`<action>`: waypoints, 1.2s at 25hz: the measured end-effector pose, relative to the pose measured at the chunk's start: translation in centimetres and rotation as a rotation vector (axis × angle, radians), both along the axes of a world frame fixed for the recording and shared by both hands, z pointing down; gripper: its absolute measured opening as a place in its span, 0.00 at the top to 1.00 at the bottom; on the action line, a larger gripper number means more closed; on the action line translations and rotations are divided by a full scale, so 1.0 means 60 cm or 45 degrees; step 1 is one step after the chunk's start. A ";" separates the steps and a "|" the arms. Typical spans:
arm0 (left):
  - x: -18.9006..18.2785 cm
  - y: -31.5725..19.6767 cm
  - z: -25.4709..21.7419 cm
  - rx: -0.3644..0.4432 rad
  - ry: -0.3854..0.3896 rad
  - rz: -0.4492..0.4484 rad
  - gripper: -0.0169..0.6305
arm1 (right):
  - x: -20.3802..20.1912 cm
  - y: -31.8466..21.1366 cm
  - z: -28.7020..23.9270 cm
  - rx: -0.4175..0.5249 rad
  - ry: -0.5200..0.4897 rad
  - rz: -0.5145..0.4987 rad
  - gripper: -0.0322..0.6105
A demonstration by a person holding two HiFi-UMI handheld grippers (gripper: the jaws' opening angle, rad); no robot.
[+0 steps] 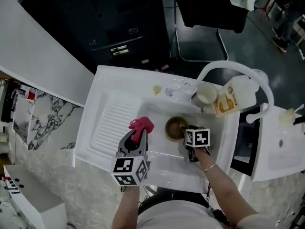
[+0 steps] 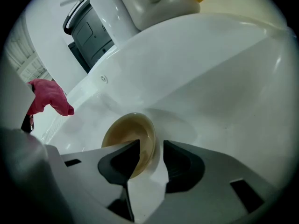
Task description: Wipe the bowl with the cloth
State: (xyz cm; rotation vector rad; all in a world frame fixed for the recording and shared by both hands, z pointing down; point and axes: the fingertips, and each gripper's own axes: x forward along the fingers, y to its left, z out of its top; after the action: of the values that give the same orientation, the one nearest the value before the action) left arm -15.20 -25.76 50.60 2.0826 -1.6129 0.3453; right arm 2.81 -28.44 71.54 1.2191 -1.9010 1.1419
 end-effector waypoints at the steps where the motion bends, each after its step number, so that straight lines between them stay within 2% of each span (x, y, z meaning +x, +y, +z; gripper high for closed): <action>1: -0.001 0.000 0.001 -0.003 0.001 -0.003 0.84 | -0.001 0.001 0.003 -0.007 0.003 -0.004 0.70; 18: -0.008 0.009 -0.005 0.001 -0.002 -0.018 0.84 | -0.005 0.006 -0.004 -0.014 0.057 -0.001 0.92; 30: 0.005 0.036 -0.032 0.051 0.012 0.021 0.84 | -0.015 0.024 -0.120 0.168 0.062 -0.040 0.93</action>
State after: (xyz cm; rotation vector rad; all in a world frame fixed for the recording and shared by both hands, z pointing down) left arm -14.90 -23.61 48.65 2.1250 -1.6104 0.3109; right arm 1.91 -27.03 64.34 1.2710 -1.9776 0.9745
